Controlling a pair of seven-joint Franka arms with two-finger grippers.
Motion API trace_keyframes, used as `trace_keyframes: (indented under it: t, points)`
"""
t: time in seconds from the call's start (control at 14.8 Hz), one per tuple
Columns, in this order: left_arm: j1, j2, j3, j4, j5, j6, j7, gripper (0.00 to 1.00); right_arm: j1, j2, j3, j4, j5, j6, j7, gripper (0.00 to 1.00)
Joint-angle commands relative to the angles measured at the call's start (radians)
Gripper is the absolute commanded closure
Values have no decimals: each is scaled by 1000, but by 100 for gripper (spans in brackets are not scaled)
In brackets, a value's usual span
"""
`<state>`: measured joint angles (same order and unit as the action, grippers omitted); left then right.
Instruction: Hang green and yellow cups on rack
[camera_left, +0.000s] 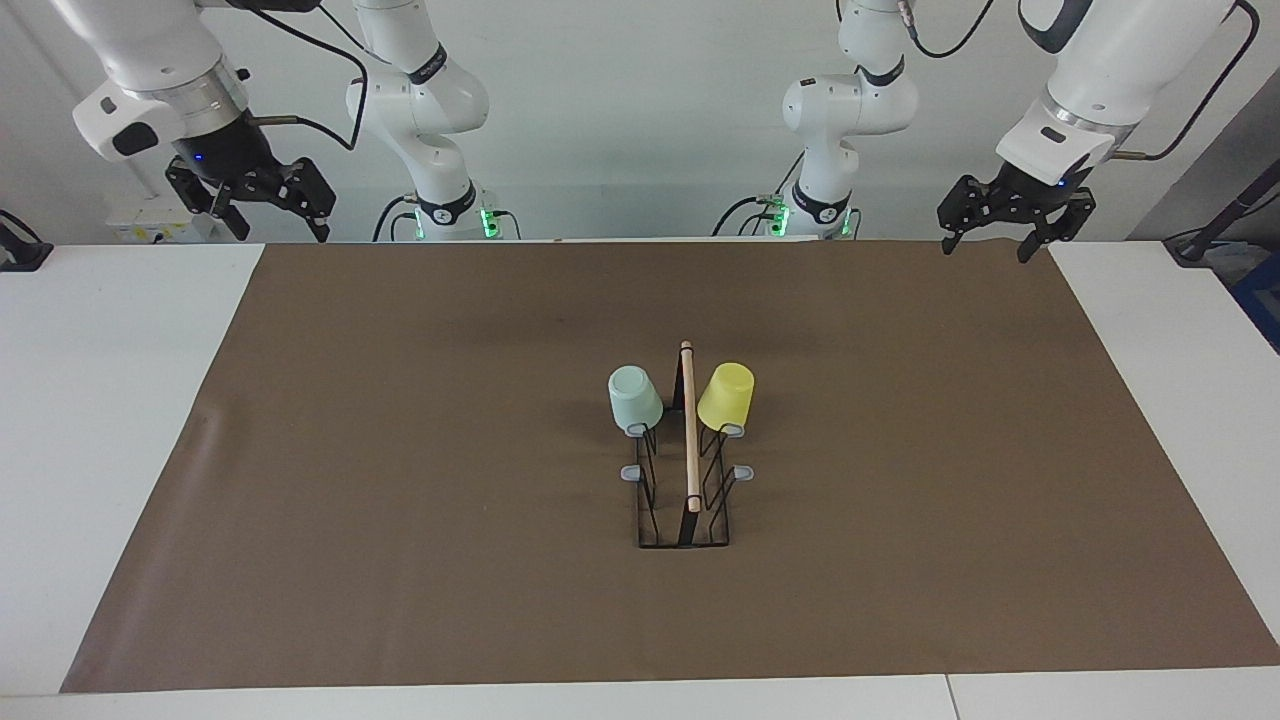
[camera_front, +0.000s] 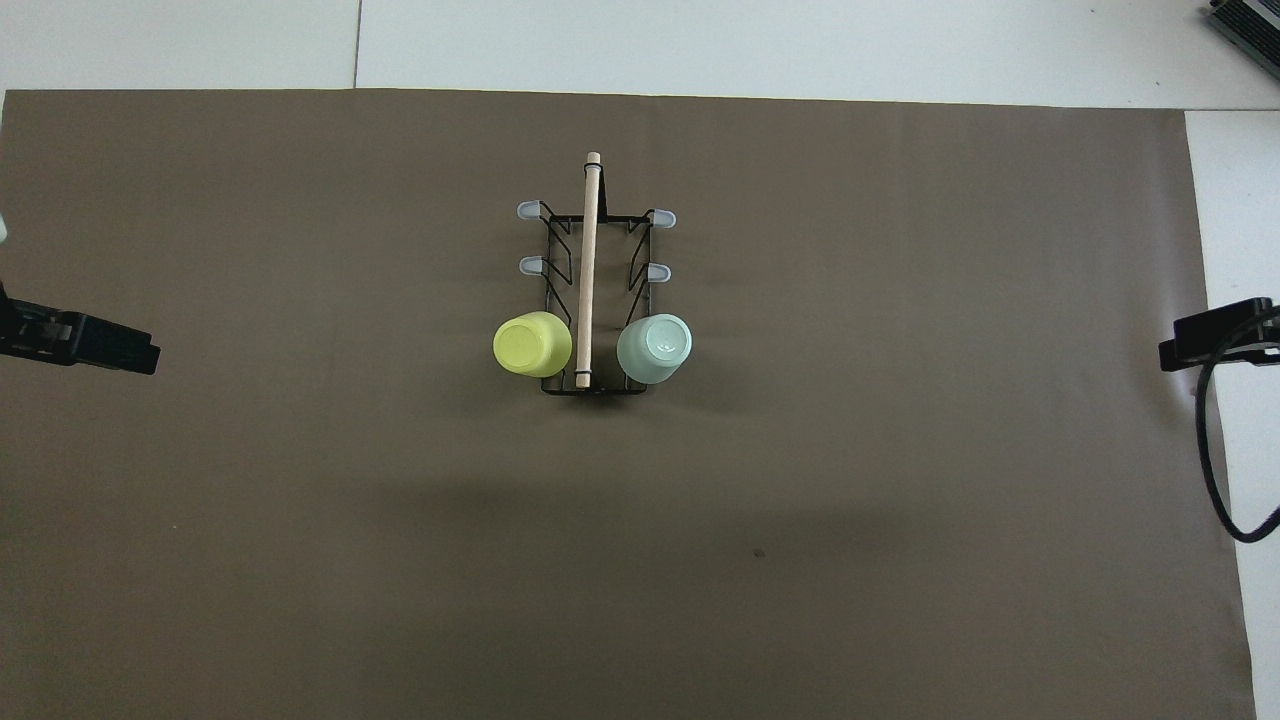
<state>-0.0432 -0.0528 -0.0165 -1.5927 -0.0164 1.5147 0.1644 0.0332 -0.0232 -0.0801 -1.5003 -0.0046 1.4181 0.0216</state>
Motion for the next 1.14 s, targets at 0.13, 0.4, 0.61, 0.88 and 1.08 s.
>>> trace_keyframes:
  t: [0.13, 0.4, 0.61, 0.88, 1.08]
  points:
    - [-3, -10, 7, 5, -16, -13, 18, 0, 2, -1, 8, -5, -12, -1, -3, 0]
    - [-10, 13, 12, 59, -5, -63, 9, 0, 2, -1, 8, -5, -6, 1, -5, 0]
    - [-12, 8, 13, 59, 0, -70, -41, 0, 2, -1, 8, -5, -5, -1, -5, 0]
    - [-17, 1, 12, 48, 12, -62, -111, 0, 2, -1, 8, -6, -2, 1, -5, 0]
    - [-12, -9, 10, 25, 10, -48, -103, 0, 2, 0, 8, -5, -2, 7, -5, 0]
